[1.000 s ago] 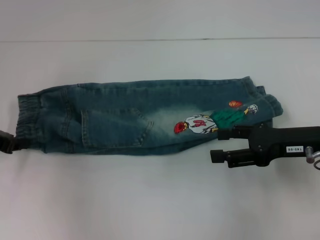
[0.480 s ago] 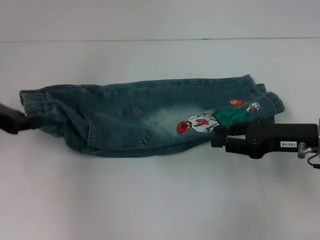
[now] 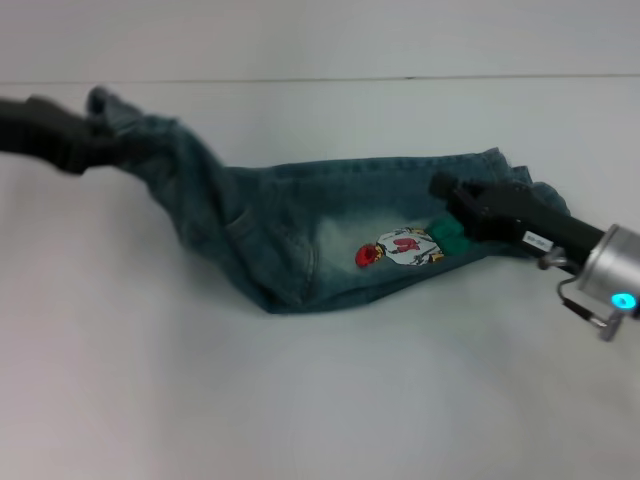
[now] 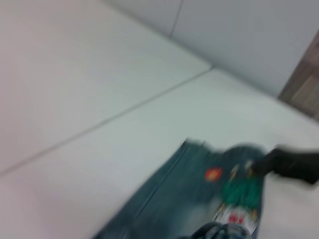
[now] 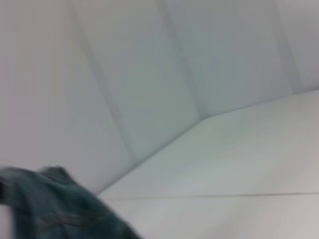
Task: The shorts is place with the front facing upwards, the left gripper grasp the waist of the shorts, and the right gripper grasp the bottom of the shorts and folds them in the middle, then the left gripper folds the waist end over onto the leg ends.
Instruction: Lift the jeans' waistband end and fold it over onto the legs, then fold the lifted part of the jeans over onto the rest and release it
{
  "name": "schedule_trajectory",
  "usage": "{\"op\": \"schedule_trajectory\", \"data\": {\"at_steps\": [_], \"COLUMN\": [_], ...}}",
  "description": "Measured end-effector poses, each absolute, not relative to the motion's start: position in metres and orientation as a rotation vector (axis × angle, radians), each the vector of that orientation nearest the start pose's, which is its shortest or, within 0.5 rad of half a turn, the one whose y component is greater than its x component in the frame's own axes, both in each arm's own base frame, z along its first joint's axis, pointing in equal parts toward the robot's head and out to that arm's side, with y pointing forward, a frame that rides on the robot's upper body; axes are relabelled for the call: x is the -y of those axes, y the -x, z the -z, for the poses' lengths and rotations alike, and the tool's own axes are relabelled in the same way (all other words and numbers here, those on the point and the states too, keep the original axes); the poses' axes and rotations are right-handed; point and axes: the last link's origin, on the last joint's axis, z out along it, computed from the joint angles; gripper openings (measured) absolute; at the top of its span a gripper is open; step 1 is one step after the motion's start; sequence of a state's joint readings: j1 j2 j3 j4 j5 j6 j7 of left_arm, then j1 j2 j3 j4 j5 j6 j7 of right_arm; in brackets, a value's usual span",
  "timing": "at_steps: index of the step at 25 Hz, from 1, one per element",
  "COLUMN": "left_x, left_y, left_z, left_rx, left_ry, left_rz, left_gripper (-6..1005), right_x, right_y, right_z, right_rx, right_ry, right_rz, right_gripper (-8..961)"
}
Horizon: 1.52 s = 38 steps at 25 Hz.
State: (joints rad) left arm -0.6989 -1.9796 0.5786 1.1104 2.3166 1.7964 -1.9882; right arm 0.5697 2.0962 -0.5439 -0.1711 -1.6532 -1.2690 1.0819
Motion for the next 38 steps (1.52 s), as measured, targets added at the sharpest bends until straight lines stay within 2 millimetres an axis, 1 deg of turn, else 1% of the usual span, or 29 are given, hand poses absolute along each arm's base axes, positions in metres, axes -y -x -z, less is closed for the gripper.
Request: {"op": "schedule_trajectory", "data": {"at_steps": [2,5,9,13,19,20,21,28,30,33,37,38], "left_x": [-0.378,-0.384,-0.389,-0.39,-0.39,-0.39,-0.389,-0.389,-0.39,-0.39,-0.39,-0.389], "left_y": [0.197,0.176,0.156,0.14,0.124,0.123,0.121,0.119,0.12,0.124,0.128,0.128], "left_z": [-0.111,-0.106,-0.1,-0.101,-0.104,-0.104,-0.104,-0.104,-0.103,-0.1,-0.095,-0.094], "left_rx": [0.817,0.773,0.724,0.696,0.675,0.672,0.667,0.661,0.671,0.696,0.721,0.722], "left_ry": [2.722,2.763,2.799,2.82,2.855,2.859,2.865,2.87,2.868,2.874,2.895,2.905], "left_rz": [0.366,0.448,0.534,0.643,0.716,0.72,0.726,0.734,0.733,0.729,0.705,0.692], "left_gripper": [41,41,41,40,51,54,57,76,81,90,101,104], "right_x": [-0.339,-0.341,-0.342,-0.344,-0.337,-0.334,-0.334,-0.317,-0.316,-0.316,-0.318,-0.318], "right_y": [-0.278,-0.267,-0.251,-0.236,-0.209,-0.2,-0.2,-0.17,-0.167,-0.17,-0.187,-0.192], "right_z": [0.068,0.09,0.11,0.129,0.156,0.163,0.163,0.185,0.187,0.186,0.177,0.173], "right_rx": [-0.911,-0.893,-0.853,-0.838,-0.763,-0.732,-0.732,-0.651,-0.648,-0.676,-0.758,-0.782], "right_ry": [2.166,2.146,2.164,2.21,2.368,2.424,2.424,2.593,2.614,2.617,2.588,2.579], "right_rz": [-0.957,-0.911,-0.858,-0.785,-0.71,-0.69,-0.69,-0.688,-0.678,-0.67,-0.67,-0.693], "right_gripper": [151,-2,-2,-2,-2,-2,-2,-1,-1,-1,-1,-1]}}
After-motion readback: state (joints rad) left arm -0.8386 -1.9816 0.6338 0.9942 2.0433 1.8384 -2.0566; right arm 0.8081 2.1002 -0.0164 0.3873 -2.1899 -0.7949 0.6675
